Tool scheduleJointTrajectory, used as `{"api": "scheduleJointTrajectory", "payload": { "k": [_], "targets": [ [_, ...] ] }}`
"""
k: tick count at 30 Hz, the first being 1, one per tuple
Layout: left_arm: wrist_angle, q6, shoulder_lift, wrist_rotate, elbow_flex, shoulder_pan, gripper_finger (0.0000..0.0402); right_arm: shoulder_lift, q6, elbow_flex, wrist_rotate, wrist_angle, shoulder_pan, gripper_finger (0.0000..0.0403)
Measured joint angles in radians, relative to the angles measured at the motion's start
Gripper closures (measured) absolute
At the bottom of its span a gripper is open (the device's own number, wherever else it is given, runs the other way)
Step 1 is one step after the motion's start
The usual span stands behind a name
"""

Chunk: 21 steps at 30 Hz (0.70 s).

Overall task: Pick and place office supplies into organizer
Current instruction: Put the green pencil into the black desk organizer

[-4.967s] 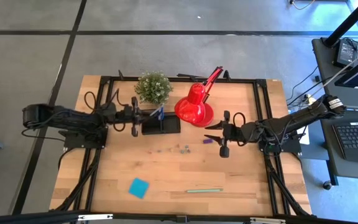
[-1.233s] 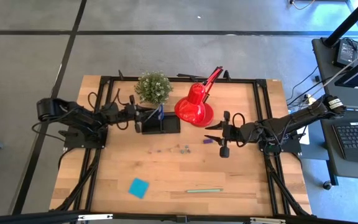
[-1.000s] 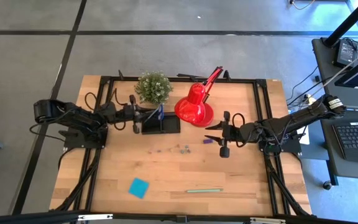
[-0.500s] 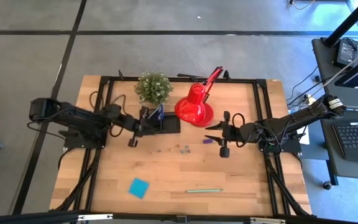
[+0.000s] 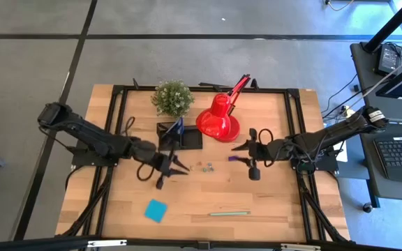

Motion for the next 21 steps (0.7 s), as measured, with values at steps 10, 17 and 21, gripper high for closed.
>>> {"api": "scheduleJointTrajectory", "payload": {
  "k": [10, 17, 21],
  "targets": [
    [0.002, -0.193, 0.165, -0.208, 0.027, -0.142, 0.0345, 0.118, 0.074, 0.000, -0.127, -0.039, 0.106, 0.0262],
    [0.093, -0.351, 0.292, -0.248, 0.027, -0.181, 0.0345, 0.202, 0.324, 0.028, -0.164, -0.098, 0.265, 0.0262],
    [0.151, -0.384, 0.327, -0.249, 0.027, -0.201, 0.0345, 0.229, 0.519, 0.131, -0.164, -0.338, 0.349, 0.0262]
  ]
}}
